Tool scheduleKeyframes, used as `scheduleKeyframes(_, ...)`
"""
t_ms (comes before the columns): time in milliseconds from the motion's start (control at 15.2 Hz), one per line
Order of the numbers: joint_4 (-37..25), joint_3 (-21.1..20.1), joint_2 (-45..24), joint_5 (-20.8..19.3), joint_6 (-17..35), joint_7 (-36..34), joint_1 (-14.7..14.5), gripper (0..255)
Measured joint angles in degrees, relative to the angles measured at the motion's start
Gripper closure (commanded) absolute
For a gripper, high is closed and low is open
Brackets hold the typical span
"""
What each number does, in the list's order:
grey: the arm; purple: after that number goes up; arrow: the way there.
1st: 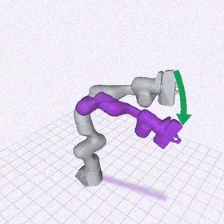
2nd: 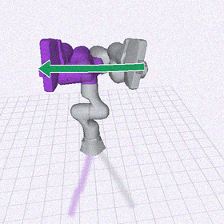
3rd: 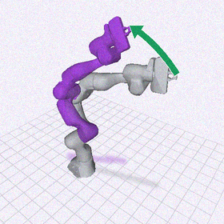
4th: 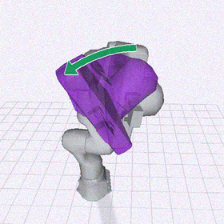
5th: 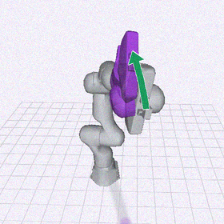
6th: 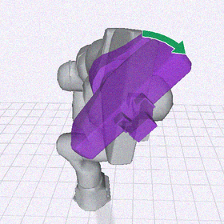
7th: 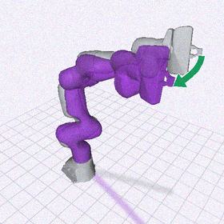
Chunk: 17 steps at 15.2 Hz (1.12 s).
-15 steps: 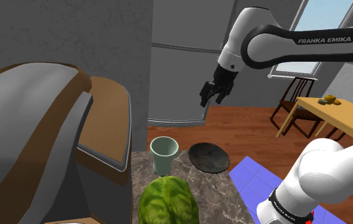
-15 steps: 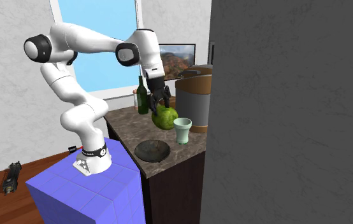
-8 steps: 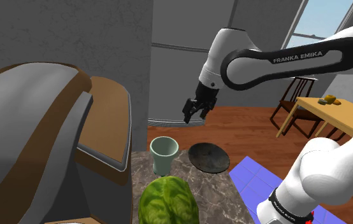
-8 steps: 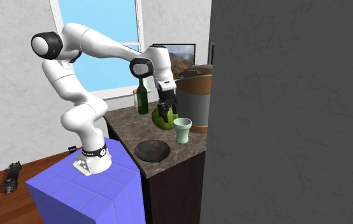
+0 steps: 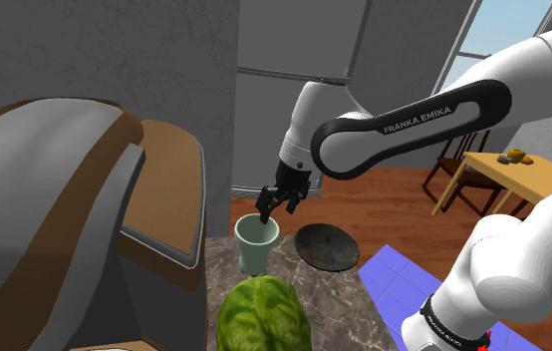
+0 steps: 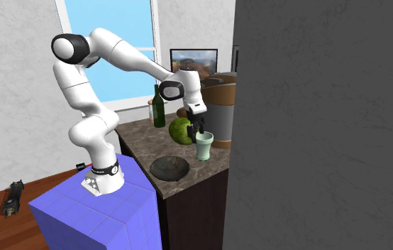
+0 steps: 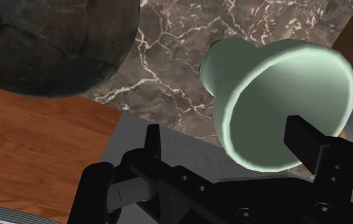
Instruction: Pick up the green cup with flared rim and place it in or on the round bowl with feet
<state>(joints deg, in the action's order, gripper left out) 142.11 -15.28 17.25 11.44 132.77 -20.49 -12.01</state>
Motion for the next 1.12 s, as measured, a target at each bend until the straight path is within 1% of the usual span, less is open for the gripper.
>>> scheduleKeyframes(528, 1.37, -1.32, -4.98, -0.19, 6.36, -0.86, -0.29, 0)
scheduleKeyframes(924, 1.65, -1.38, -5.37, -0.2, 7.05, -0.86, -0.29, 0)
scheduleKeyframes(990, 1.66, -1.38, -5.37, -0.2, 7.05, -0.86, -0.29, 255)
scheduleKeyframes(1122, 1.66, -1.38, -5.37, -0.2, 7.05, -0.86, -0.29, 255)
